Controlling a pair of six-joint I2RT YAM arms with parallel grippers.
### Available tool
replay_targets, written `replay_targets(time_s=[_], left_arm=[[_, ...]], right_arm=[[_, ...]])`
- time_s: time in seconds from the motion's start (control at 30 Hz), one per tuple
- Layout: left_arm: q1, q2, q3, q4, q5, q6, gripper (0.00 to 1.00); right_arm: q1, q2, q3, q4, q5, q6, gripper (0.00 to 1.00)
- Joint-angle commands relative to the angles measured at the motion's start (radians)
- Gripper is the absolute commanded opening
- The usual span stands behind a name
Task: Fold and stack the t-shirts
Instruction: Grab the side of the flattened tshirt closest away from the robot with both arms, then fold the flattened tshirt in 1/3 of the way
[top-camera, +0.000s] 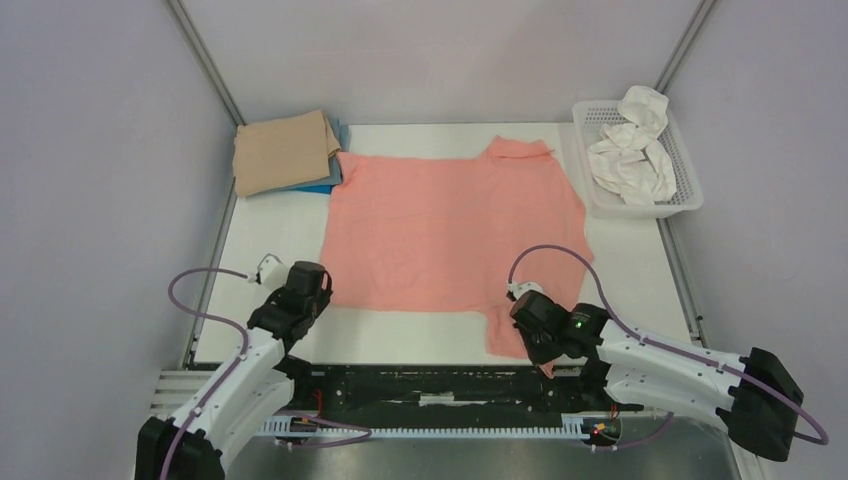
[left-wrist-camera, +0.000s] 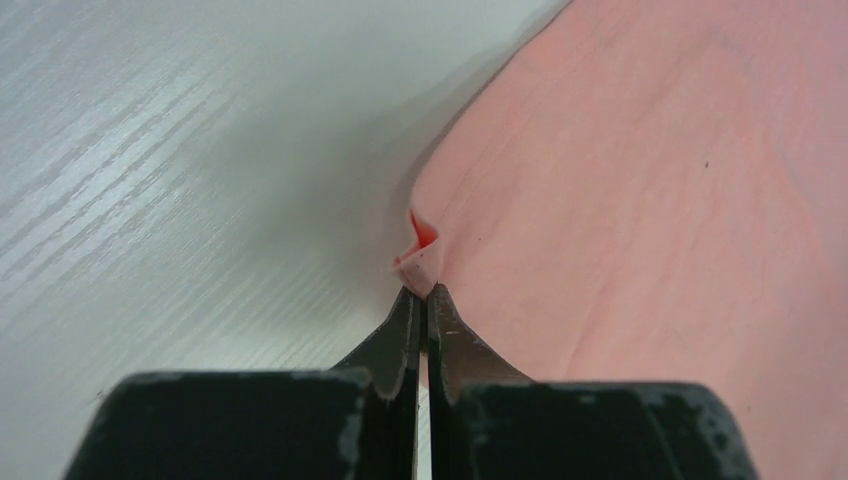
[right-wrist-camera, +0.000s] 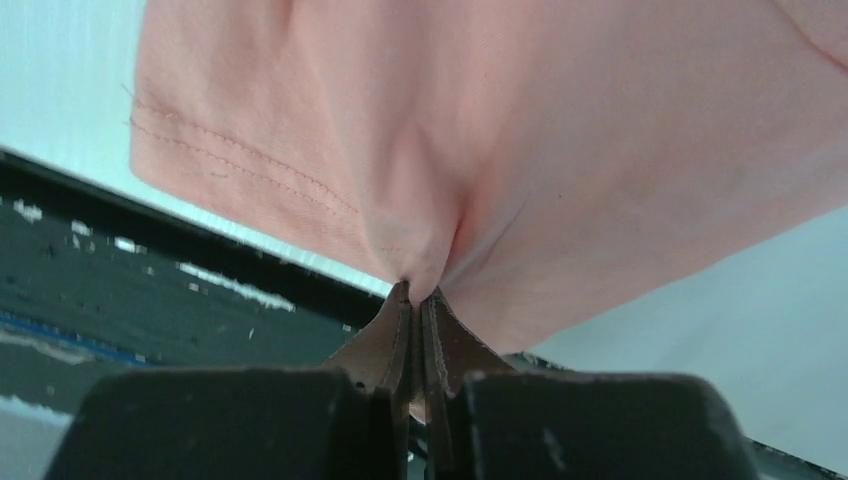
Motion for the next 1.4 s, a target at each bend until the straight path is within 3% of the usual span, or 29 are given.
replay_targets(time_s=[0.0,0.17,0.3,0.47,0.63,0.9,1.0,1.17,1.37], left_arm=[[0.003,-0.141,0.01,-0.166,-0.015,-0.005,0.02],[0.003,-0.31,0.009,-0.326,0.02,-0.001,0.02],[0.003,-0.412,-0.021,-0.349,0.056,-0.003,0.02],[0.003,-0.429,-0.026,-0.279,0.048,0.006,0.02],[0.003,-0.324,0.006,-0.139,0.028,0.007,0.02],[0.006,0.01,0.094,0.084,0.0,0.003,0.02],[0.01,0.107,0.133,0.171,-0.01,0.009,0.02],[0.039,0.214,0.182,0.216,-0.025,-0.003,0.02],[0.074,0.289,0.206,0.317,-0.059,0.002,0.02]], right_arm=[[0.059,-0.073,0.031,-0.136,-0.069,0.0,0.02],[0.135,-0.152,0.052,-0.16,-0.123,0.06,0.0],[0.159,-0.194,0.039,-0.104,-0.104,0.081,0.0],[0.159,-0.188,0.102,-0.059,0.194,0.107,0.0],[0.157,-0.144,0.17,0.008,0.465,0.117,0.0],[0.13,-0.131,0.196,0.197,0.799,0.057,0.0],[0.051,-0.103,0.204,0.28,0.798,-0.017,0.0],[-0.125,-0.035,0.173,0.522,0.654,-0.179,0.0],[-0.21,0.089,0.214,0.646,0.655,-0.251,0.0]])
